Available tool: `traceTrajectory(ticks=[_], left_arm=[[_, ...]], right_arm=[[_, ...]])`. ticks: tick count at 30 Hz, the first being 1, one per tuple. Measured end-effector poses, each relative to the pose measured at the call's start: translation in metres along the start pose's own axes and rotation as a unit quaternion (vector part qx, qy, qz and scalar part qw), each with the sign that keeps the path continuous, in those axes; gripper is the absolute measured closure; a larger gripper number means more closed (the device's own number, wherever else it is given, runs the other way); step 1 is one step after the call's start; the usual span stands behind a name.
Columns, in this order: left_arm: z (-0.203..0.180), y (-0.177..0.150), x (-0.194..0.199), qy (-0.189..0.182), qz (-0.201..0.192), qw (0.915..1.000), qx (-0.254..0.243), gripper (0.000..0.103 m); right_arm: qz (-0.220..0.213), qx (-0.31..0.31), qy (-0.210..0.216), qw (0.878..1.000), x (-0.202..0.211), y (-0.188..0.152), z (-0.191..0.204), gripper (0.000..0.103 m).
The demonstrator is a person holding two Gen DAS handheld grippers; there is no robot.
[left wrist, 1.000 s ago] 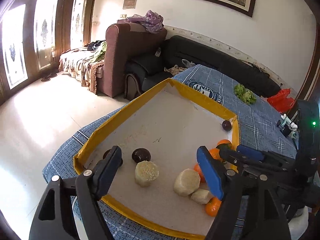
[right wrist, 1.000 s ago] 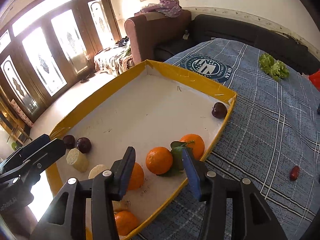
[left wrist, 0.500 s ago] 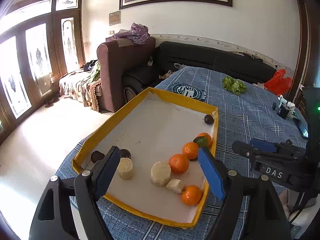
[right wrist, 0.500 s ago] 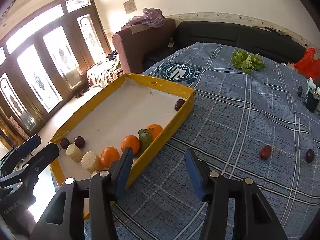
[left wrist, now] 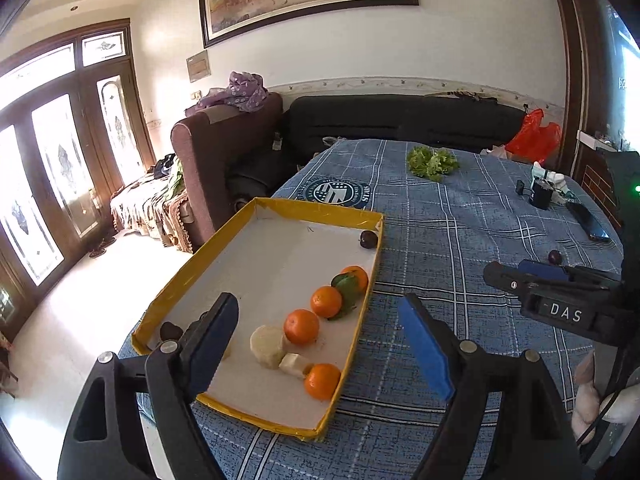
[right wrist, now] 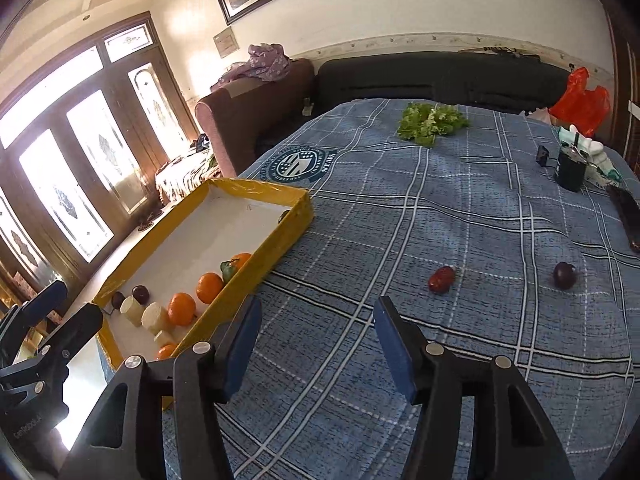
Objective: Organize fruits
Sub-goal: 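Withdraw both grippers from the tray toward the last fruit on the bed, then grasp a red date with the left gripper while the right grasps a dark plum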
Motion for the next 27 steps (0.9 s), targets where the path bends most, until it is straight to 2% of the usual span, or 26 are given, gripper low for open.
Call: traceTrajectory(ticks=[4,9,12,15,18,21,27], left_arm=[[-0.018,0.000,-0.003,-0.028,0.010,0.9996,-0.005,0.021],[-0.049,-0.001,-0.013,-0.106,0.042,0.9934,0.006,0.020],[-0.074,-0.005,-0.026,-0.177,0.070,0.9812,0.029,0.015],[-0.100,-0.013,-0.039,-0.227,0.095,0.9685,0.038,0.015],[-0.119,-0.022,-0.053,-0.229,0.110,0.9669,0.021,0.015],[-0.130,-0.024,-0.066,-0.232,0.120,0.9653,0.008,0.015],[-0.137,-0.019,-0.087,-0.225,0.119,0.9672,-0.005,0.016]], right_arm=[[-0.006,-0.018,-0.013,1.000,0.008,0.000,-0.028,0.040],[-0.027,-0.061,-0.054,0.996,0.033,0.011,-0.094,0.040],[-0.042,-0.107,-0.083,0.990,0.050,0.017,-0.146,0.036],[-0.040,-0.147,-0.109,0.982,0.056,0.015,-0.191,0.036],[-0.028,-0.163,-0.123,0.978,0.047,0.011,-0.212,0.037],[-0.003,-0.164,-0.136,0.977,0.021,0.008,-0.224,0.037],[0.020,-0.166,-0.149,0.975,-0.016,0.004,-0.238,0.037]])
Point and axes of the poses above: each gripper's, at about its wrist camera, not at the fingertips, and x roughly against the way its jaws point, z to its left, y to its top, the point moved 10 cm from there along -x, roughly the way its jaws point, and after that the axes turned 2 degrees about -y, right-handed, at the moved point
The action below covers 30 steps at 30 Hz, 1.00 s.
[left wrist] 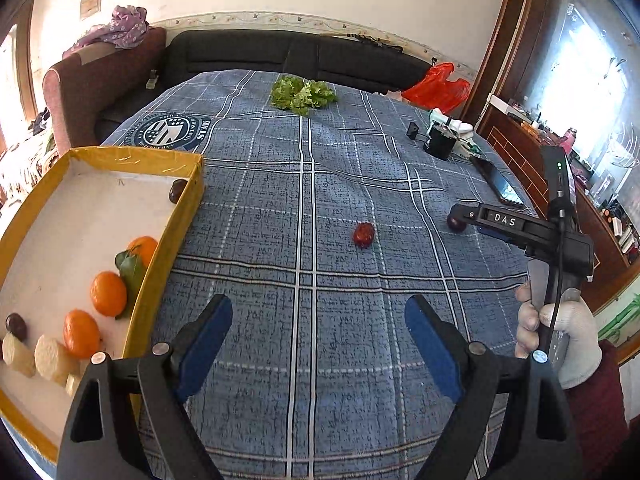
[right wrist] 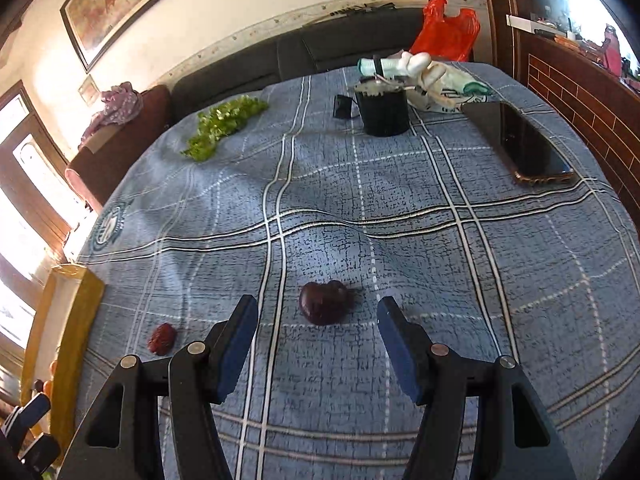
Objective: Organize fruits
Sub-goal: 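Grasp a red date with the left gripper while the right grasps a dark plum, then carry the red date and plum into the tray and open both grippers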
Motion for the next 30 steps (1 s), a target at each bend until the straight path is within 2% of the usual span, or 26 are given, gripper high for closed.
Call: traceTrajectory(ticks=[2,4,6,9,11,13,16,23,25,26,27,30], left_arm=[[0.001,0.005,-0.009,0.005,0.001,1.0000,-0.003,0.017],[-0.003,0.011,-0.021,0.005,0.005,0.9999,-0.009,0.023],[-0.009,0.016,-0.033,0.002,0.011,0.9998,-0.019,0.039],[-0.022,0.021,-0.055,-0.008,0.026,0.9989,-0.038,0.052],[-0.029,0.024,-0.069,-0.009,0.033,0.9983,-0.048,0.052],[-0.035,0.028,-0.083,-0.009,0.038,0.9975,-0.059,0.052],[-0.043,0.032,-0.100,-0.011,0.046,0.9964,-0.071,0.052],[-0.054,0.035,-0.128,-0.014,0.057,0.9941,-0.092,0.053],[-0.056,0.034,-0.132,-0.014,0.059,0.9937,-0.095,0.064],[-0.055,0.032,-0.134,-0.013,0.061,0.9934,-0.096,0.074],[-0.055,0.033,-0.134,-0.007,0.058,0.9934,-0.099,0.080],[-0.054,0.033,-0.133,-0.007,0.054,0.9941,-0.094,0.083]], right_arm=[[0.004,-0.001,-0.006,1.000,-0.008,0.000,-0.002,0.037],[0.005,0.003,-0.012,1.000,-0.013,0.002,-0.005,0.037],[0.006,0.012,-0.018,1.000,-0.016,0.003,-0.004,0.037],[0.008,0.024,-0.026,0.999,-0.022,0.002,-0.002,0.038],[0.009,0.033,-0.034,0.999,-0.025,0.002,0.000,0.046],[0.006,0.044,-0.046,0.998,-0.026,0.003,0.000,0.061],[0.005,0.048,-0.044,0.998,-0.025,0.003,0.000,0.069],[0.011,0.039,-0.019,0.999,-0.022,0.001,0.002,0.070],[0.010,0.037,-0.015,0.999,-0.021,0.001,0.003,0.070],[0.010,0.037,-0.013,0.999,-0.020,0.001,0.004,0.070],[0.010,0.037,-0.011,0.999,-0.019,0.001,0.005,0.070],[0.011,0.038,-0.008,0.999,-0.019,0.000,0.007,0.070]])
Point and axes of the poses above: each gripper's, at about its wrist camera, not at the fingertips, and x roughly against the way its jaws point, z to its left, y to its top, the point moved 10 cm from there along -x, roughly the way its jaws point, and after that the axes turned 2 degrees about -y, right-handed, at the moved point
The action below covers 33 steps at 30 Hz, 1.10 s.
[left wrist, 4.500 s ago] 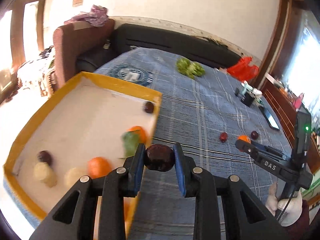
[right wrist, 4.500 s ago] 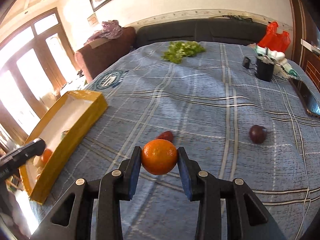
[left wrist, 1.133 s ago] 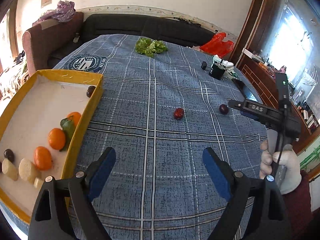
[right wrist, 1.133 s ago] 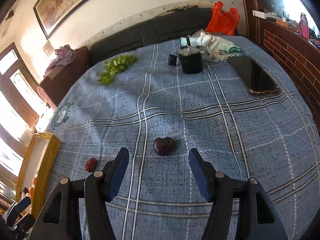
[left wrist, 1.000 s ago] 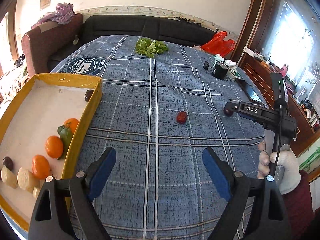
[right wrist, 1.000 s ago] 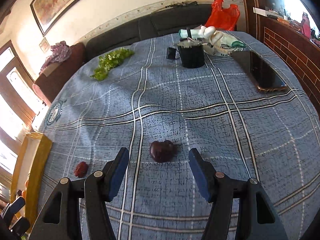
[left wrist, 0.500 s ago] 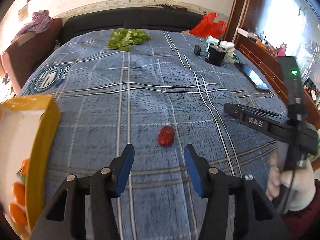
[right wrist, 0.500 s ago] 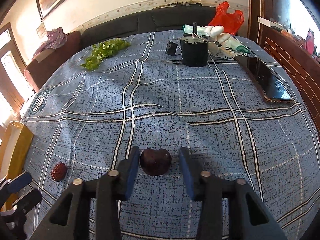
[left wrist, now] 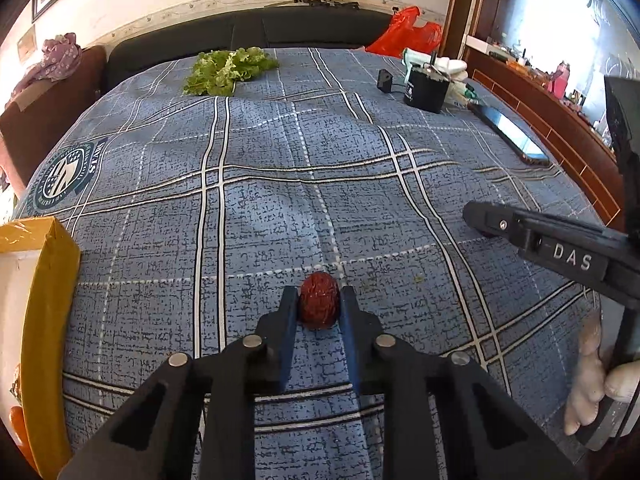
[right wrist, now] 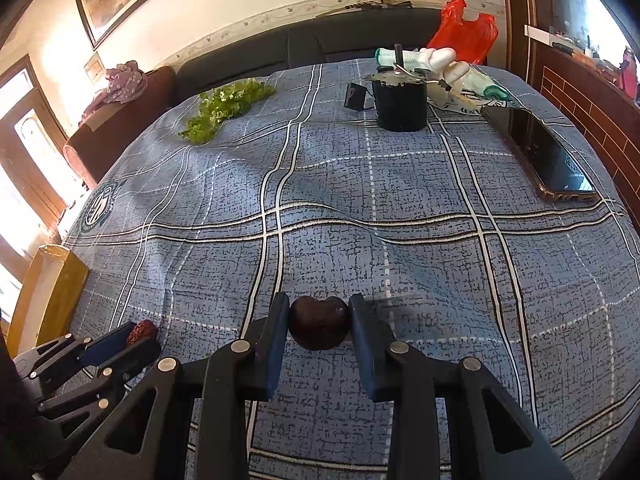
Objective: Organize fruits
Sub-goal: 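Carry the red date and plum into the tray and open both grippers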
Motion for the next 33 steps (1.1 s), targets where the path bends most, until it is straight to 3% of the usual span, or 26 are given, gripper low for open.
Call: traceTrajectory(ticks=[12,26,33], left_arm=[[0.014,-0.001,0.038,0.039,-0.029,0.9984,0.029,0.083],[0.017,-0.028,0.103,0.084,-0.060,0.9938,0.040,0.083],[0.039,-0.050,0.137,0.099,-0.082,0.9888,0.076,0.083]], right_arm=[[-0.009,0.005,0.008,1.000,0.010,-0.004,0.007,0.070],[-0.032,0.038,0.021,0.999,0.026,-0.012,0.036,0.070],[-0.043,0.052,0.017,0.998,0.031,-0.019,0.048,0.070]])
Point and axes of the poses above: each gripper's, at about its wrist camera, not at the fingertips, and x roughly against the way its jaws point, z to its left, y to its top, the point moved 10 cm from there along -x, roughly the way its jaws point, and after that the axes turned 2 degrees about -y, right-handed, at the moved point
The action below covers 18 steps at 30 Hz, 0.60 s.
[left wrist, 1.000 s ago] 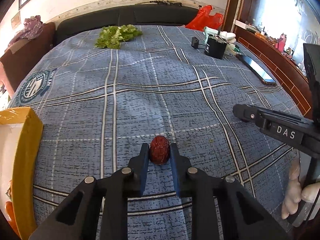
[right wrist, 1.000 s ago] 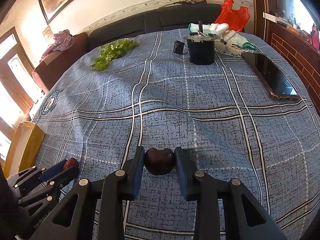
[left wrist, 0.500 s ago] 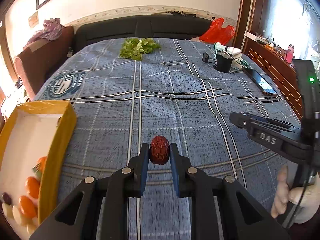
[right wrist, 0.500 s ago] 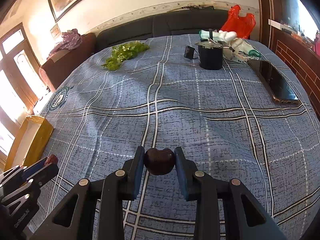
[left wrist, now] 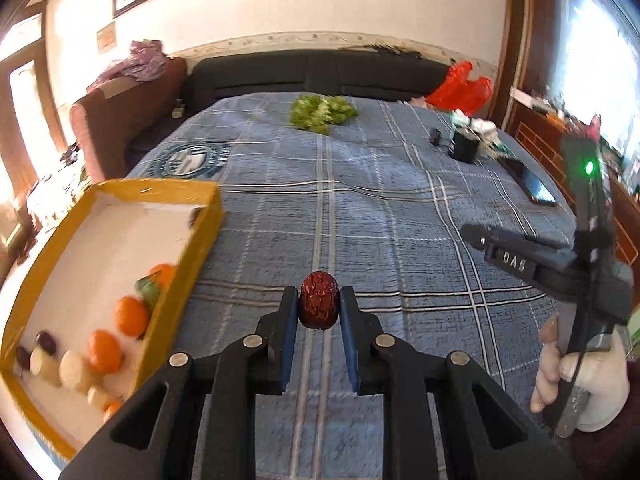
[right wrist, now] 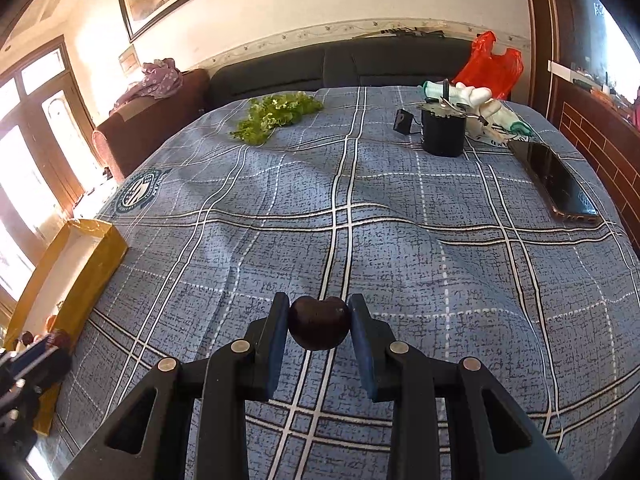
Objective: Organize fruits
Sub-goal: 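Carry the red date and plum into the tray and open both grippers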
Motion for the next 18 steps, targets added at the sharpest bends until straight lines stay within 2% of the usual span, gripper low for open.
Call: traceTrajectory(ticks=[7,13,18], left_arm=[[0.058,-0.009,0.062,0.023,-0.034,0.9971,0.065,0.083],[0.109,-0.005,0.124,0.059,-0.088,0.9886,0.107,0.083],[0.141,-0.005,0.150,0.082,-0.110,0.9808,0.138,0.083]], right_arm=[[0.009,0.030,0.006,0.999,-0.002,-0.016,0.020,0.070],[-0.001,0.038,0.001,0.999,0.000,-0.021,0.027,0.070],[0.006,0.029,0.003,1.000,-0.003,-0.022,0.024,0.070]])
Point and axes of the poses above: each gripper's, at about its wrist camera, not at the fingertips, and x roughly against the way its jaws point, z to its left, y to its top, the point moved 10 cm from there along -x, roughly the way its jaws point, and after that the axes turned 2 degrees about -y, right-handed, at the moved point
